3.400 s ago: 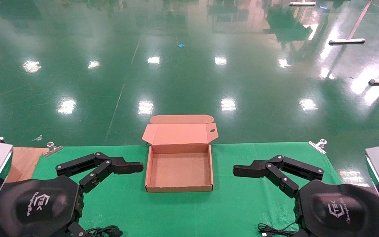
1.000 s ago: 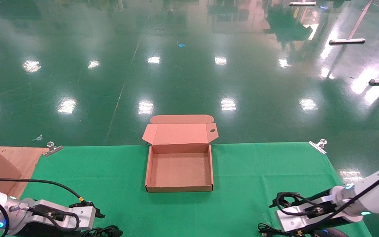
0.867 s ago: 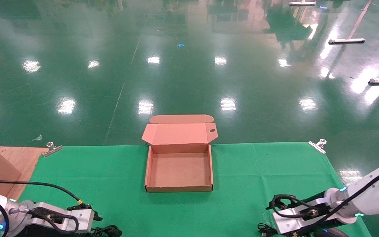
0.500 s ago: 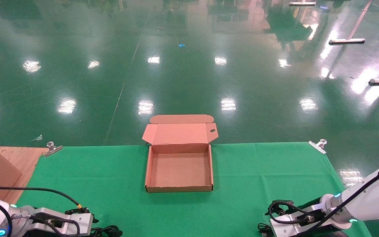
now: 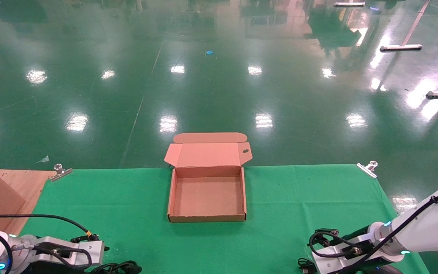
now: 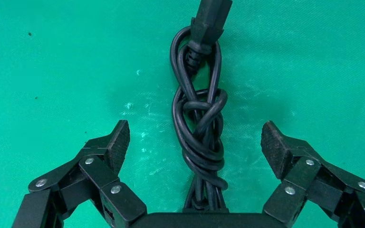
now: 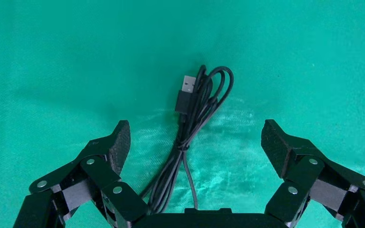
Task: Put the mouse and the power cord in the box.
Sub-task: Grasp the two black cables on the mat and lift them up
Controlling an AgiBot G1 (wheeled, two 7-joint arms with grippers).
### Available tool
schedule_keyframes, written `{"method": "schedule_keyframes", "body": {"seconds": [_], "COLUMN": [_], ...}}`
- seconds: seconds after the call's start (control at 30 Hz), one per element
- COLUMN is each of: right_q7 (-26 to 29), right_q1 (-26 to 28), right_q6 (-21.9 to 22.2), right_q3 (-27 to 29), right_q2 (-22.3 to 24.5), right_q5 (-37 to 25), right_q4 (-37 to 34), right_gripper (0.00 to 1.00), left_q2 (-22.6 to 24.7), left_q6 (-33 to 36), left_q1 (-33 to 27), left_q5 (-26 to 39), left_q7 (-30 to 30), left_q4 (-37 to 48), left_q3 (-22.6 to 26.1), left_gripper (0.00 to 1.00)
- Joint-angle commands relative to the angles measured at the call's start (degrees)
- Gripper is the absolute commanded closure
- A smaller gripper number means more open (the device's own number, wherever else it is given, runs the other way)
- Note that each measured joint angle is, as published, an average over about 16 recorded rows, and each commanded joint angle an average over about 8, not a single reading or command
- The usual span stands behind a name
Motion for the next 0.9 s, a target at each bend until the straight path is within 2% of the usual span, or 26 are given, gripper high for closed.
{"method": "schedule_keyframes", "body": {"seconds": [0.03,0.2,0.23,0.27,0.9], "right_q7": [-0.5,-1.6,-1.8,-1.9,-4.0], "right_q1": [0.2,0.5,0.6,0.7,1.4], "right_q6": [0.1,0.6,0.7,0.8,1.3], "right_q3": [-0.1,-0.2,-0.2,-0.2,0.0], "right_q2": [-0.4,-0.8,-0.8,-0.9,-1.5], "right_q5": [-0.1,-0.3,-0.3,-0.4,0.0], "right_q4": [-0.7,-2.1,-2.4,-2.6,-5.7], "right_gripper": [0.18,0.80,0.92,0.99,1.00], "left_q2": [0.0,0.1,0.1,0.2,-0.2], "left_q6": [-0.3,-0.8,-0.8,-0.9,-2.1], "left_q1": [-0.1,-0.1,-0.2,-0.2,-0.1], "left_q5": [-0.1,-0.2,-0.2,-0.2,-0.7], "left_q7": [0.1,0.4,0.5,0.5,0.9], "left_q4": [0.3,0.7,0.7,0.8,1.6], "left_q3": [-0.1,-0.2,-0.2,-0.2,-0.5], "left_gripper": [0.18,0.80,0.91,0.98,1.00]}}
